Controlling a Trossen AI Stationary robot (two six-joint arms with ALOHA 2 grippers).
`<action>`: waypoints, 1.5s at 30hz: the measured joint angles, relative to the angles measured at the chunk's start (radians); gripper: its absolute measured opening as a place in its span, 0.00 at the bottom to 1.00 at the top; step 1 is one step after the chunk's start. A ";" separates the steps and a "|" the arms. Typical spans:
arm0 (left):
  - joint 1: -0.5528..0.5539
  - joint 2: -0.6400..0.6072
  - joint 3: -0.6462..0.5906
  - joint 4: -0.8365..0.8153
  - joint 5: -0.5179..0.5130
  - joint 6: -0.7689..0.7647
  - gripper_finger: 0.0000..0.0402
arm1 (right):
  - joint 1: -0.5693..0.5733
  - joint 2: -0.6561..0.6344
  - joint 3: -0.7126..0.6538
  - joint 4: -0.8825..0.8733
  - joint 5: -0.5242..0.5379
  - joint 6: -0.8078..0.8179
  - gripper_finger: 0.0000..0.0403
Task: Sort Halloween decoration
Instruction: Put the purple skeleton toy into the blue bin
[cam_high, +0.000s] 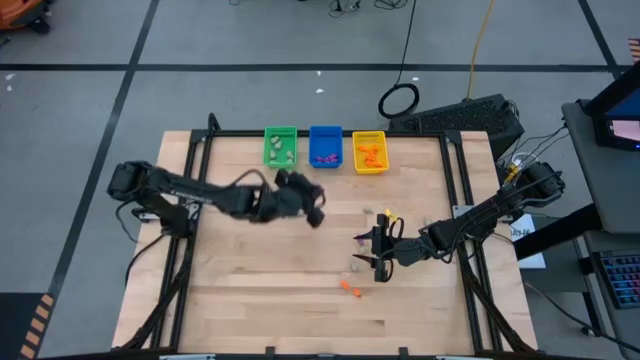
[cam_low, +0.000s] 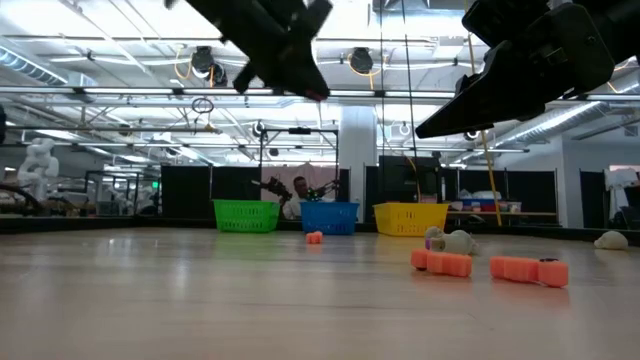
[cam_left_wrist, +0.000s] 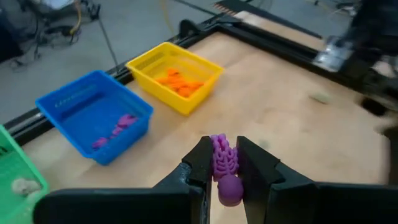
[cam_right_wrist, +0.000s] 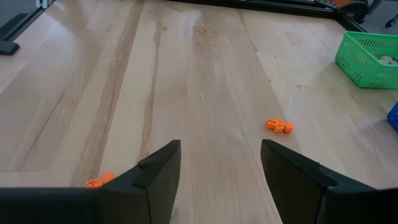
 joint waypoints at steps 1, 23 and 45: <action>0.034 0.000 0.000 0.000 0.030 0.015 0.13 | 0.000 0.000 0.000 0.000 0.000 0.000 0.52; 0.461 0.100 0.003 0.209 0.374 0.123 0.13 | 0.000 0.000 0.000 0.000 0.002 -0.006 0.52; 0.518 0.298 0.002 0.313 0.386 0.130 0.13 | 0.000 0.000 0.000 -0.001 0.003 -0.006 0.52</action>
